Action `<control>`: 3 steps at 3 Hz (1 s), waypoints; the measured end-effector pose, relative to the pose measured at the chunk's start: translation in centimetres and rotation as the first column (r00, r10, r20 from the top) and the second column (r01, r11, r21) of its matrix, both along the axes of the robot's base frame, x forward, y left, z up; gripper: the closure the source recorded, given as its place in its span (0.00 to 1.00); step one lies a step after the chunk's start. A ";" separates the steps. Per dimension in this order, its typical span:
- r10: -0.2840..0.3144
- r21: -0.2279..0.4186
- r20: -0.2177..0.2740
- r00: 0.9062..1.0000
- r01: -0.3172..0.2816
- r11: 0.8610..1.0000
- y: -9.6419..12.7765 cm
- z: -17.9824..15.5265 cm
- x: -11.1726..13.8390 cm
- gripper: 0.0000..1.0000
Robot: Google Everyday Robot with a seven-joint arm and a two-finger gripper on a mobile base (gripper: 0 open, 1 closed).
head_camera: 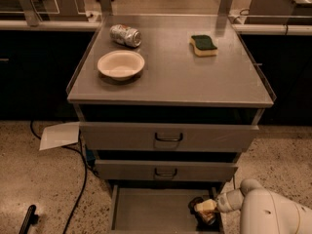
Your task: Place orange can into bottom drawer
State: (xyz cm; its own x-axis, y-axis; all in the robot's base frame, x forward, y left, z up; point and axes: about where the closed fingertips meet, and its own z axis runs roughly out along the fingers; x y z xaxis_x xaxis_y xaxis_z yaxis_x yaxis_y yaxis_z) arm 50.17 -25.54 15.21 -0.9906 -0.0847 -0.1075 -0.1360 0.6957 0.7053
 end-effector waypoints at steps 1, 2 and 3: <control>0.000 0.000 0.000 1.000 0.000 1.000 0.0 0.0 0.0 0.84; 0.000 0.000 0.000 1.000 0.000 1.000 0.0 0.0 0.0 0.61; 0.000 0.000 0.000 1.000 0.000 1.000 0.0 0.0 0.0 0.38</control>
Offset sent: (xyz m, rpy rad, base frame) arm 0.0000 0.0001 0.0002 0.0000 0.0000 0.0000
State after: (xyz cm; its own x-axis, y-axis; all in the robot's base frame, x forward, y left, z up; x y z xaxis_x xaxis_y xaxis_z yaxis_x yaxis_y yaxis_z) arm 50.17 -25.52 15.24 -0.9906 -0.0848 -0.1074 -0.1361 0.6956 0.7054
